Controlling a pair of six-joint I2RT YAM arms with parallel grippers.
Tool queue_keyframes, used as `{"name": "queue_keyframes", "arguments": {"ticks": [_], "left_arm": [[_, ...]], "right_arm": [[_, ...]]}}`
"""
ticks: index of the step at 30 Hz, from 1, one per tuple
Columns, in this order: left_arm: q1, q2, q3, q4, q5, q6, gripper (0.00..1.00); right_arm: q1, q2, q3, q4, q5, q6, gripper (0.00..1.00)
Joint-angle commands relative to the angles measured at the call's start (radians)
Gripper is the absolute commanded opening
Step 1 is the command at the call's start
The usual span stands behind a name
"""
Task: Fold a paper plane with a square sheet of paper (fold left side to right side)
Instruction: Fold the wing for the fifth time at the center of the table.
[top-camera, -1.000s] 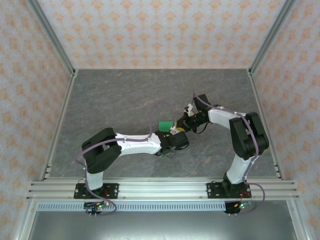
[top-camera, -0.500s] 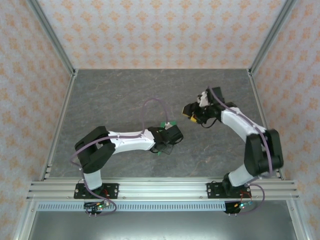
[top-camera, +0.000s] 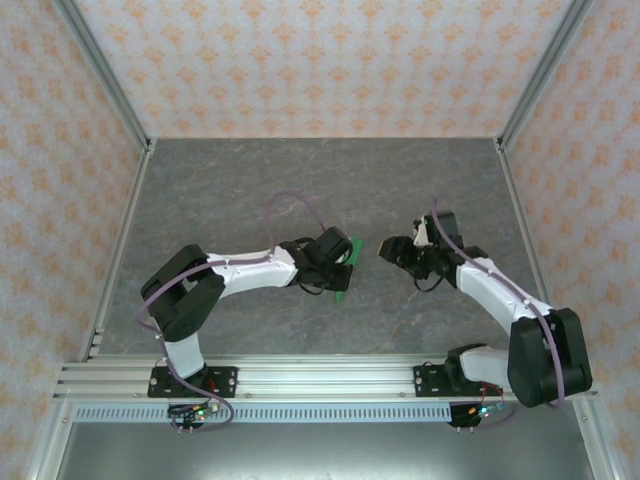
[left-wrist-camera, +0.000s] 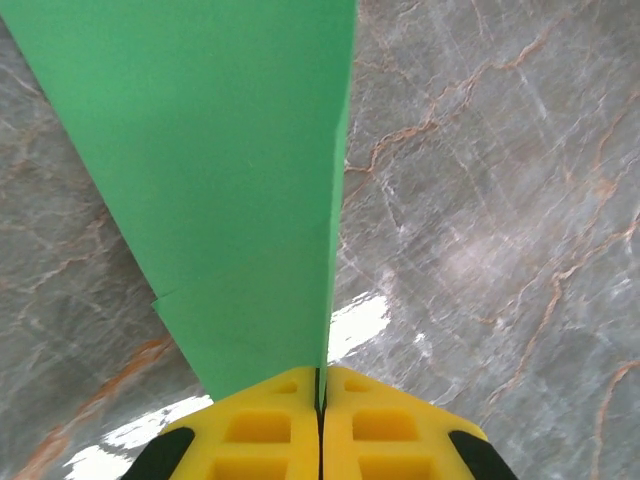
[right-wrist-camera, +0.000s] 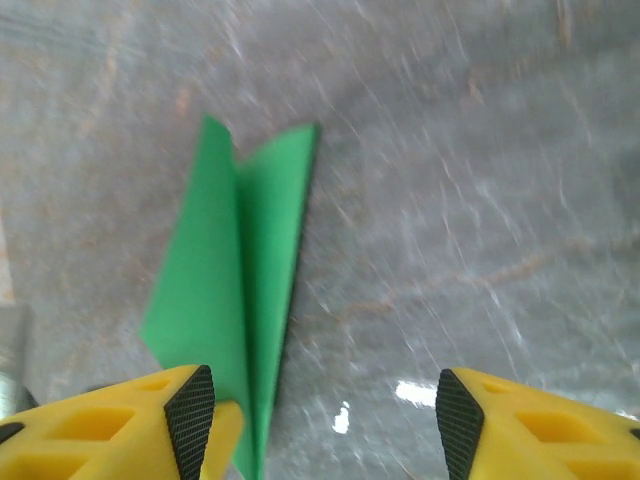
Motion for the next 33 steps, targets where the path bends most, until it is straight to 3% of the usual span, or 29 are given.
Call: {"name": "queue_keyframes", "arguments": {"ticks": [1,21,33], "left_arm": [[0.013,0.028,-0.029,0.118,0.103,-0.079,0.06],[0.071,0.083,-0.133,0.438,0.258,-0.255,0.06],[0.092,0.099,-0.175,0.529,0.299,-0.304,0.06]], "right_arm": [[0.029,-0.03,-0.048,0.143,0.011,0.083,0.63],[0.105,0.152,-0.099,0.427,-0.066,0.228,0.52],[0.143,0.292,-0.026,0.469,-0.067,0.24,0.5]]}}
